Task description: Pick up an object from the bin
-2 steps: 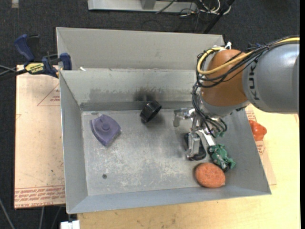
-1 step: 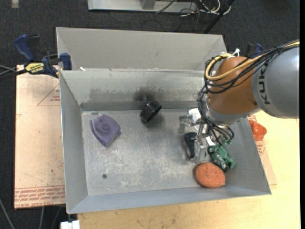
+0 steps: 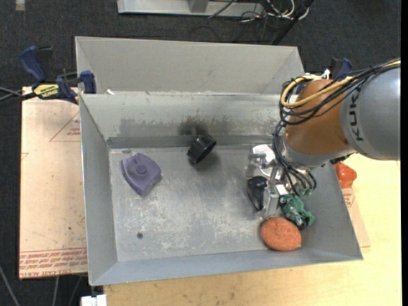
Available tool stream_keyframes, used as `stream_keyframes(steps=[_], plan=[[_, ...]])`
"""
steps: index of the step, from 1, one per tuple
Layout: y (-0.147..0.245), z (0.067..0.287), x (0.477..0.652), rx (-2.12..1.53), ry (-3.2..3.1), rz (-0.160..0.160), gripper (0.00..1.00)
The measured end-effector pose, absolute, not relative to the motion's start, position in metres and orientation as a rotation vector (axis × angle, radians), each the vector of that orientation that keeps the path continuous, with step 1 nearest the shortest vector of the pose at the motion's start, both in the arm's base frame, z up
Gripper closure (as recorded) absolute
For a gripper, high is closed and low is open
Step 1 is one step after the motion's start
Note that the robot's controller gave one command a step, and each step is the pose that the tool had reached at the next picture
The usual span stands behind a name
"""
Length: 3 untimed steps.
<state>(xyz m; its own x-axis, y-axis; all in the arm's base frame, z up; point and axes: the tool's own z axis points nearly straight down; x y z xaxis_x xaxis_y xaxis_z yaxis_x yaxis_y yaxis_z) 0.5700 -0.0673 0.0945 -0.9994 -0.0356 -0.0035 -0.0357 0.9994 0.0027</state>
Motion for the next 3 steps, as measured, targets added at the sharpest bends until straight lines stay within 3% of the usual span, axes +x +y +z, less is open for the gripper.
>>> stream_keyframes(steps=[1, 2, 3], plan=[[-0.085, 0.084, 0.565, -0.094, 3.139, 0.003, 0.00], [-0.093, 0.078, 0.595, 0.054, 3.139, 0.005, 0.00], [-0.112, 0.082, 0.605, -0.107, 3.137, 0.007, 0.00]])
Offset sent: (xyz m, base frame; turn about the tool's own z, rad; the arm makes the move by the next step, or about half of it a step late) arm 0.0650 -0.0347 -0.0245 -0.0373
